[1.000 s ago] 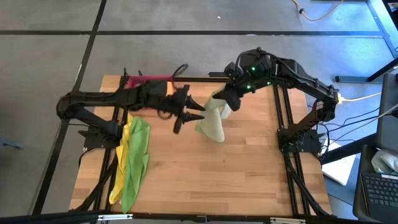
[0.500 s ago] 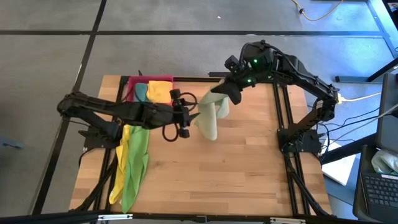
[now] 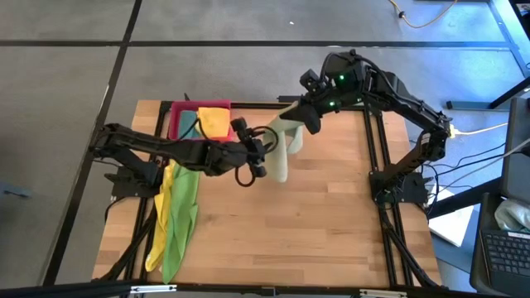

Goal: Fold microfiber towels
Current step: Fold the light green microfiber towel

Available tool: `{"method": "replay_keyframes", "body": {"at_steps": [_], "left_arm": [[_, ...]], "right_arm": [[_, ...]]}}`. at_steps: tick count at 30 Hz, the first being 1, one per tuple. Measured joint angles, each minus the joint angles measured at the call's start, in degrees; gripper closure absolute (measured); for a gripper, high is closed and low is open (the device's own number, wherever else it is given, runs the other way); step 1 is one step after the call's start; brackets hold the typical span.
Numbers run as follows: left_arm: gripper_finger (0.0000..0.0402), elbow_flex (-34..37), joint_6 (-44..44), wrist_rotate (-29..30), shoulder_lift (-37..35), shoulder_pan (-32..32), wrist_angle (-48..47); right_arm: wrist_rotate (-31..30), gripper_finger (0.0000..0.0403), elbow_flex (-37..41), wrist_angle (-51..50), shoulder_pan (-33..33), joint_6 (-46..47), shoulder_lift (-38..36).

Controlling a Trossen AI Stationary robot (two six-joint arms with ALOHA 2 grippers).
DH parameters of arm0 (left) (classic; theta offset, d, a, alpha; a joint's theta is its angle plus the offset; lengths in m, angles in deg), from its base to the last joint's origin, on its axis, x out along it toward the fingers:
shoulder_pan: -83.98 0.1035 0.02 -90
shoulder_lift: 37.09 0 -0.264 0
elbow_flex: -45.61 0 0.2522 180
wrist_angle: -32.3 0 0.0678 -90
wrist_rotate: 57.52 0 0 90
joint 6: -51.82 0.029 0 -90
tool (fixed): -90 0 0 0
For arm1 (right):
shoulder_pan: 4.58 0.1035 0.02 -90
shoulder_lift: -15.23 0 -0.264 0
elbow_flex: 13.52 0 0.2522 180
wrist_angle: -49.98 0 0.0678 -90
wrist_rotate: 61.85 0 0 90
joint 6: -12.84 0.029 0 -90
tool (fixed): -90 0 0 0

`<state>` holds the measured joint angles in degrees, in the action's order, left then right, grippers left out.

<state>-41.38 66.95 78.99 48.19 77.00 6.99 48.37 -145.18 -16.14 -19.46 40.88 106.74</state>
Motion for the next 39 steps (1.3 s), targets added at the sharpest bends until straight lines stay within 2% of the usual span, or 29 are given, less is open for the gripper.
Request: {"method": "replay_keyframes", "body": {"at_steps": [10,23,28,39], "left_arm": [[0.0254,-0.1,0.4,9.0,-0.6,-1.6,3.1],[0.0254,-0.1,3.5,18.0,-2.0,-4.6,3.7],[0.0256,-0.1,3.5,18.3,-2.1,-4.5,4.0],[0.0255,-0.1,3.5,21.6,-2.1,-2.7,7.5]], "right_arm": [[0.5,0.0397,0.0,0.8,-0.3,0.3,0.0],[1.3,0.0397,0.0,0.3,-0.3,1.3,0.0],[1.8,0.0397,0.0,-0.3,-0.3,0.1,0.0],[7.0,0.0397,0.0,-3.0,-0.5,-4.0,0.0]]}}
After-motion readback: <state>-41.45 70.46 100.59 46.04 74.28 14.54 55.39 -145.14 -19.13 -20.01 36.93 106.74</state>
